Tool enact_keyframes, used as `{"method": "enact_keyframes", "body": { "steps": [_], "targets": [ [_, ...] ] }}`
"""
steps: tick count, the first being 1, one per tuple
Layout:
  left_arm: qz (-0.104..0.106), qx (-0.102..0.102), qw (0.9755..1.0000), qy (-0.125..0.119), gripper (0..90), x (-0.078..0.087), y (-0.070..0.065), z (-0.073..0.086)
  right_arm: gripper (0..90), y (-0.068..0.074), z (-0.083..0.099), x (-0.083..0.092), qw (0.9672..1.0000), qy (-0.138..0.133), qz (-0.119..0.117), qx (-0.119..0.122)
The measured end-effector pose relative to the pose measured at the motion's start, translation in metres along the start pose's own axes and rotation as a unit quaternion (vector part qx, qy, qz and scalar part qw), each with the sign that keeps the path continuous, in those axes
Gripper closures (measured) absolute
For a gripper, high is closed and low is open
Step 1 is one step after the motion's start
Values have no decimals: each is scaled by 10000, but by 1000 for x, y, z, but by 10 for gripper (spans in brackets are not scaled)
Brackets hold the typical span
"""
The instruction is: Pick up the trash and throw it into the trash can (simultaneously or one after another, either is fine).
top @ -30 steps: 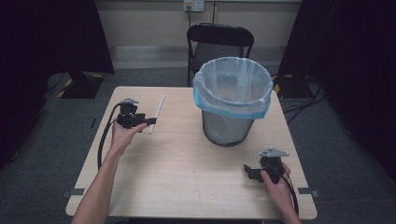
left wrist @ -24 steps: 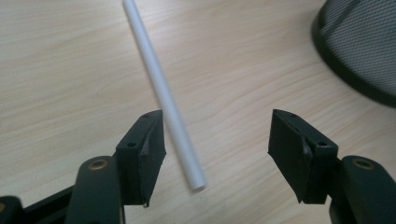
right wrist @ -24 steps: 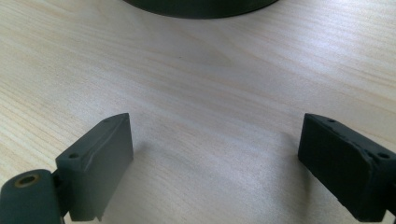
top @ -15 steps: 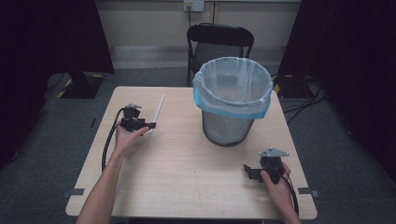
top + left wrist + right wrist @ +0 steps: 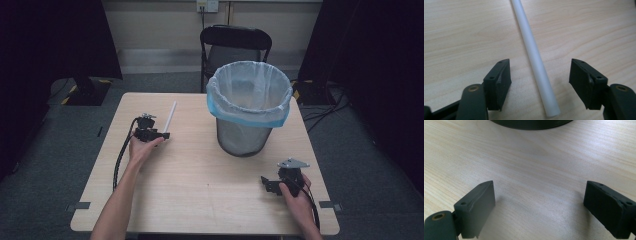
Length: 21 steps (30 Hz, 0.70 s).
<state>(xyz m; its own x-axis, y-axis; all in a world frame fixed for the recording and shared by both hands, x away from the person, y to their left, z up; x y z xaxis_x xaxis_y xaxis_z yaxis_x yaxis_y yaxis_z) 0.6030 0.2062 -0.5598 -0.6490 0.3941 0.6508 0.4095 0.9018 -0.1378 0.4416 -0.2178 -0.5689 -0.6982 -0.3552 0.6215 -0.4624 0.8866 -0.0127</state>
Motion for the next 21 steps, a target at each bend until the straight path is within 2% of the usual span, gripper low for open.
{"method": "enact_keyframes", "body": {
  "steps": [3, 4, 7, 8, 11, 15, 18, 21],
  "targets": [
    [-309, -464, 9984, 114, 489, 1, 1, 2, 93, 0, 0, 0, 10000, -1, 0, 2],
    [-335, -549, 9978, 124, 518, 1, -1, 3, 93, 0, 0, 0, 10000, -1, 1, 2],
    [-349, -510, 9980, 143, 599, 2, -3, 3, 93, 0, 0, 0, 10000, -2, 4, 5],
    [-354, -531, 9979, 143, 599, 2, -4, 3, 93, 0, 0, 0, 10000, -2, 4, 5],
    [-351, -554, 9977, 185, 700, 3, -7, 4, 93, 0, 0, 0, 10000, -3, 2, 8],
    [-338, -428, 9983, 199, 772, 4, -5, 5, 93, 0, 0, 0, 10000, -4, 2, 7],
    [-275, -290, 9991, 146, 790, 4, -4, 5, 93, 0, 0, 0, 10000, -2, 4, 5],
    [-352, -322, 9988, 141, 792, 4, -5, 5, 93, 0, 0, 0, 10000, -2, 5, 5]
  ]
}}
Point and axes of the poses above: each handheld gripper's, and its own axes: x roughly backward along the jaws, z roughly out of its underside, y roughly to its left, the point moved 10 cm from there along -x, roughly forward along the jaws, and after that the axes turned 5 degrees about -y, right-handed, at the moved point
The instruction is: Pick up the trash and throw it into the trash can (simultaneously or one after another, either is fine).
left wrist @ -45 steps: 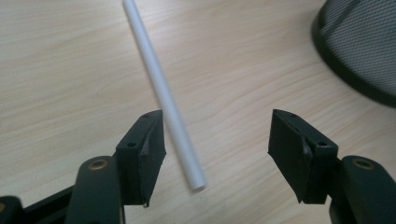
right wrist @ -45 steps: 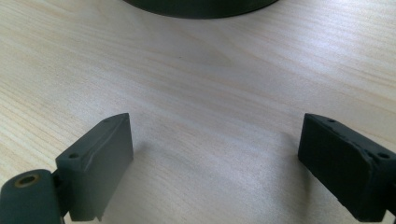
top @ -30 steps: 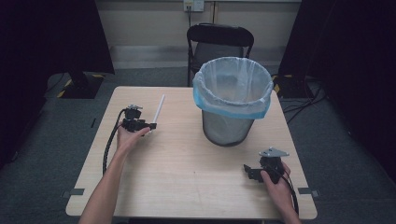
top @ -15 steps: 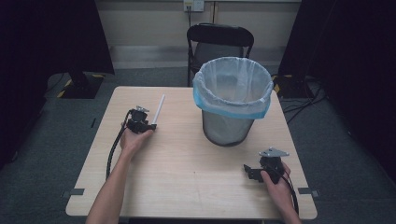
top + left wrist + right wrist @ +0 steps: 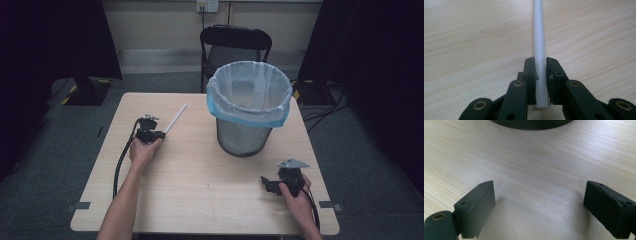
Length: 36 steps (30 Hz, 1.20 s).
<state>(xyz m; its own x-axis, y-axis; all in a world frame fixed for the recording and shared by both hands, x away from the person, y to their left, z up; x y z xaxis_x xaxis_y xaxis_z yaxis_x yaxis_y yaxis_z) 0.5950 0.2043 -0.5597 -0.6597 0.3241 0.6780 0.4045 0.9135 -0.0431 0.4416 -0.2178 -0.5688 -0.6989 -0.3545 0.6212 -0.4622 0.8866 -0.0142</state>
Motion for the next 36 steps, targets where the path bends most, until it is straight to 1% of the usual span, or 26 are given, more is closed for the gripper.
{"method": "enact_keyframes", "body": {
  "steps": [2, 4, 5, 8, 9, 11, 14, 15, 18, 19, 26, 27, 30, 32, 36],
  "targets": [
    [-33, -5, 10000, 6, 794, 0, 0, 0, 93, 0, 0, 0, 10000, 0, -1, 1],
    [29, 76, 10000, -12, 796, 0, 0, 0, 93, 0, 0, 0, 10000, 0, -1, 0],
    [45, 152, 9999, -55, 797, 0, 0, 0, 93, 0, 0, 0, 10000, 0, -1, 0],
    [87, 207, 9997, -81, 799, 0, 2, 0, 93, 0, 0, 0, 10000, 1, -4, -2],
    [104, 276, 9995, -96, 799, 0, 1, 0, 93, 0, 0, 0, 10000, 2, -5, -2],
    [167, 308, 9993, -99, 800, 1, 2, 0, 93, 0, 0, 0, 10000, 2, -5, -3],
    [369, 528, 9978, -175, 800, 1, 4, 1, 93, 0, 0, 0, 10000, 3, -4, -3],
    [428, 529, 9975, -166, 800, 1, 6, 1, 93, 0, 0, 0, 10000, 1, -5, -5],
    [430, 542, 9974, -212, 799, 1, 6, 1, 93, 0, 0, 0, 10000, 2, -6, -5],
    [434, 503, 9976, -201, 799, 1, 6, 1, 93, 0, 0, 0, 10000, 2, -6, -5],
    [579, 607, 9960, -320, 798, 4, 6, 3, 93, 0, 0, 0, 10000, 2, -5, -4],
    [570, 575, 9962, -327, 798, 5, 7, 3, 93, 0, 0, 0, 10000, 2, -5, -4],
    [619, 665, 9949, -447, 797, 10, 8, -1, 93, 0, 0, 0, 10000, 2, -5, -5],
    [606, 681, 9944, -527, 798, 13, 9, -5, 93, 0, 0, 0, 10000, 2, -6, -5],
    [673, 662, 9935, -644, 798, 19, 8, -10, 93, 0, 0, 0, 10000, 2, -6, -3]
  ]
}}
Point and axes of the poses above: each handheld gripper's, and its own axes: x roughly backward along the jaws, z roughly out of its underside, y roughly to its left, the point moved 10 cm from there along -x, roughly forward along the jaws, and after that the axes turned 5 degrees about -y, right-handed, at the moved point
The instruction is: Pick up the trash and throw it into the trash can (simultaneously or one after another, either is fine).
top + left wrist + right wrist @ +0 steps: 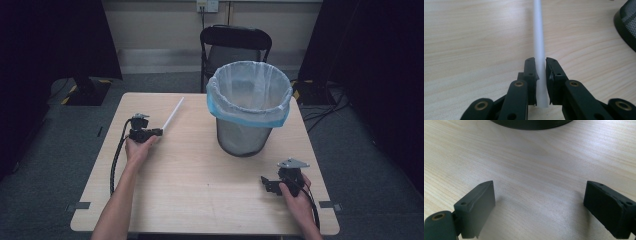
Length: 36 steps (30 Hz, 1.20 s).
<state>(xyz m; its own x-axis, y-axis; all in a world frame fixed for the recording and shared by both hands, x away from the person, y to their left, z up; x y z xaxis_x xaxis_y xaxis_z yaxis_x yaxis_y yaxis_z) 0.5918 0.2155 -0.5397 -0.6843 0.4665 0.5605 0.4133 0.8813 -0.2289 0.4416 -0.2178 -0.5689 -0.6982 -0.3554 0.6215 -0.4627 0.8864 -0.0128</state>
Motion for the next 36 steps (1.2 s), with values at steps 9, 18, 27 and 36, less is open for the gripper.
{"method": "enact_keyframes", "body": {
  "steps": [9, 18, 27, 36],
  "targets": [
    [236, 28, 9992, -313, 797, 8, -9, -13, 93, 0, 0, 0, 10000, 0, 0, 0],
    [429, -34, 9977, -530, 798, 15, -20, -24, 93, 0, 0, 0, 10000, 0, 1, 1],
    [533, -208, 9963, -643, 798, 21, -33, -40, 93, 0, 0, 0, 10000, 0, 1, -2],
    [797, -121, 9919, -977, 798, 28, -51, -53, 93, 0, 0, 0, 10000, -1, 1, 0]
  ]
}}
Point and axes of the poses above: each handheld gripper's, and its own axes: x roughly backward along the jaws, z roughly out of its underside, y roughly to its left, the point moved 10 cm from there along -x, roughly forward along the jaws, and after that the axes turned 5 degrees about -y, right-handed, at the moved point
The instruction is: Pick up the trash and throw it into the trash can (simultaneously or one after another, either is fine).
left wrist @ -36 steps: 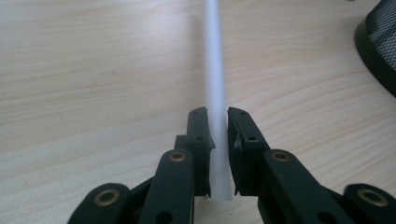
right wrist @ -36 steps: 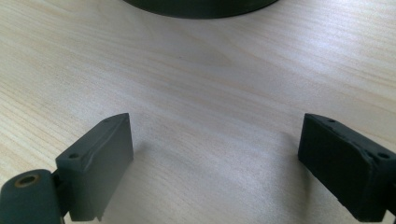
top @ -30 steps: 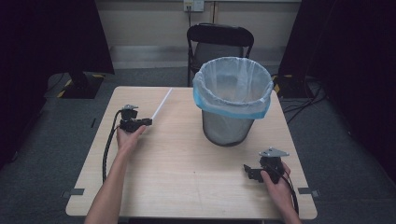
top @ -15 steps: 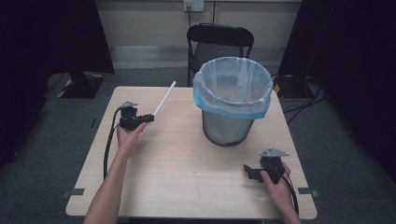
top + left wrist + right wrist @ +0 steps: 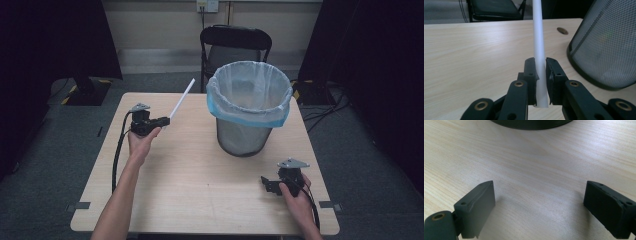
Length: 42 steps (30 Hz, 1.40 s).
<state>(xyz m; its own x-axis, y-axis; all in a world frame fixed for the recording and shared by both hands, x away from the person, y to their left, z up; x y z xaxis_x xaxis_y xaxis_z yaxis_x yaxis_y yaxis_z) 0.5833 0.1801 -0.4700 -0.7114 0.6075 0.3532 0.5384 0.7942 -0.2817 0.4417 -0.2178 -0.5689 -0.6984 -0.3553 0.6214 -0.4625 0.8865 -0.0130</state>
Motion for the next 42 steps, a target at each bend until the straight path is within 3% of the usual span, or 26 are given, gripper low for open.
{"method": "enact_keyframes", "body": {
  "steps": [5, 14, 17, 29, 33, 42],
  "targets": [
    [35, -70, 10000, -22, 797, 3, -5, -7, 93, 0, 0, 0, 10000, 0, -1, 1],
    [191, -333, 9988, -307, 797, 14, -25, -39, 93, 0, 0, 0, 10000, 0, 0, 0],
    [379, -311, 9976, -484, 798, 18, -36, -50, 93, 0, 0, 0, 10000, 1, 0, 0],
    [493, -524, 9947, -737, 797, 27, -56, -80, 93, 0, 0, 0, 10000, 0, -1, 0],
    [584, -614, 9925, -878, 797, 32, -64, -91, 93, 0, 0, 0, 10000, 1, 0, -1],
    [639, -717, 9900, -1037, 797, 39, -74, -110, 93, 0, 0, 0, 10000, 1, -1, -1]
  ]
}}
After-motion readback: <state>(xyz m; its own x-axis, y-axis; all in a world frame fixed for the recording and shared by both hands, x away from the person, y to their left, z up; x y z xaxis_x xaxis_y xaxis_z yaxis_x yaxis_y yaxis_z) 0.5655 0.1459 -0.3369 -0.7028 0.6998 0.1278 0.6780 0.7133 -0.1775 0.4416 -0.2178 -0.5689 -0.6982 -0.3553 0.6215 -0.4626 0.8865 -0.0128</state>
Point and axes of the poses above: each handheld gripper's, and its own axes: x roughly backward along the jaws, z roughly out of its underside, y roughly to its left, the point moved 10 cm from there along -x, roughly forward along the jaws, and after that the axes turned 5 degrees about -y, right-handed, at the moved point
